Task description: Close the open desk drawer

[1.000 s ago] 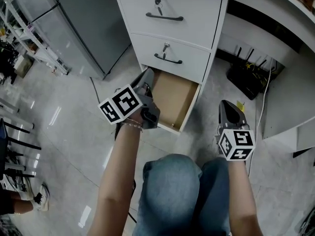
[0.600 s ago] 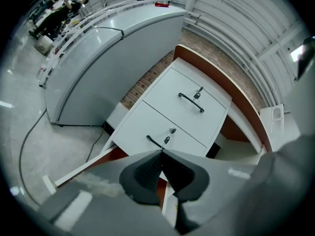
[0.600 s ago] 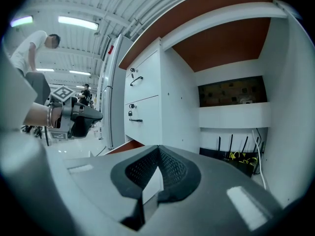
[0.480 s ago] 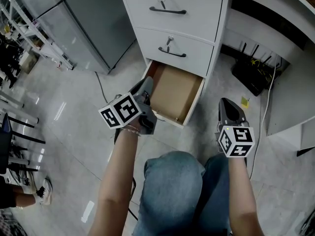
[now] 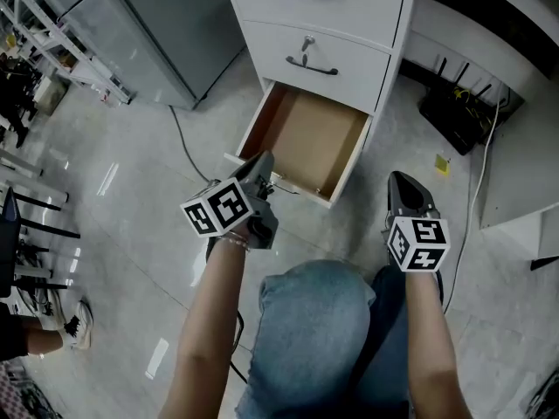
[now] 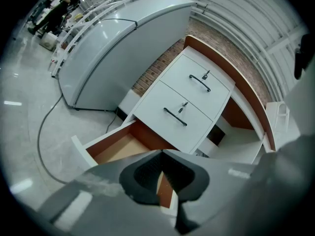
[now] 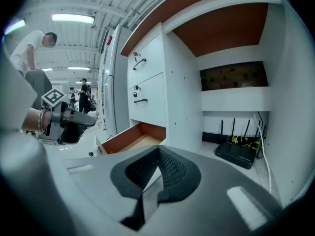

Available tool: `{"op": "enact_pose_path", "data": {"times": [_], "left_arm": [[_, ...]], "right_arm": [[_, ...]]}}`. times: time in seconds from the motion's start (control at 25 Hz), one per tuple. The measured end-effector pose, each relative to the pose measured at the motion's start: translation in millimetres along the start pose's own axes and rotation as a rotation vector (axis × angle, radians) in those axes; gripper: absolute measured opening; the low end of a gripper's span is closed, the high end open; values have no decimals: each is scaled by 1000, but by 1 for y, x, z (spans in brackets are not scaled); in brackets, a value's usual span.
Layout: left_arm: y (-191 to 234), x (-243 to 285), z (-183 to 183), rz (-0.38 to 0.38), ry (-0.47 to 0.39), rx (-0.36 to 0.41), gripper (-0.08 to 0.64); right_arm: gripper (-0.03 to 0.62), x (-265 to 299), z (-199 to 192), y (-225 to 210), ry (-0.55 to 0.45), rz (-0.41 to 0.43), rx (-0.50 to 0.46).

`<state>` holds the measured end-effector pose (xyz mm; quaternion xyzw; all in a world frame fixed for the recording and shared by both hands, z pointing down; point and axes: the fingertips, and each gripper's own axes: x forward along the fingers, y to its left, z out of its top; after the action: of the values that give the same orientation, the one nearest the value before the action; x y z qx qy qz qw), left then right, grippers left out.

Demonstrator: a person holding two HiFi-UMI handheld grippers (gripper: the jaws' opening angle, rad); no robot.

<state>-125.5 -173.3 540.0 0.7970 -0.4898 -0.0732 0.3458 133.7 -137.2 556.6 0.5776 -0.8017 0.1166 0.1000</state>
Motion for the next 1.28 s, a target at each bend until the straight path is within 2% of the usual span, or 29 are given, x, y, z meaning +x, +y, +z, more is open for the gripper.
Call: {"op": "enact_pose_path", "data": {"times": [0.2,0.44,0.76,0.8,1.04,1.28], "left_arm": [[13,-11,-40,19,60,-36,2],[20,-17,-65,34,98,-49,2],[52,-19,-108,131,223,-93,11],[54,-18,-113,132,229,-105,35],[70,-9,-130,136,213,-225,73],[81,5,-147,131,222,-259,89]], "right_arm": [[-1,-2,-26,3,50,-5,14],[0,2,-36,3,76,2,24],[-1,5,-44,10,109,28,19],[-1,6,-44,9,110,29,20],[-1,13,-48,8,139,45,-35],[0,24,-52,9,161,60,-82]]}}
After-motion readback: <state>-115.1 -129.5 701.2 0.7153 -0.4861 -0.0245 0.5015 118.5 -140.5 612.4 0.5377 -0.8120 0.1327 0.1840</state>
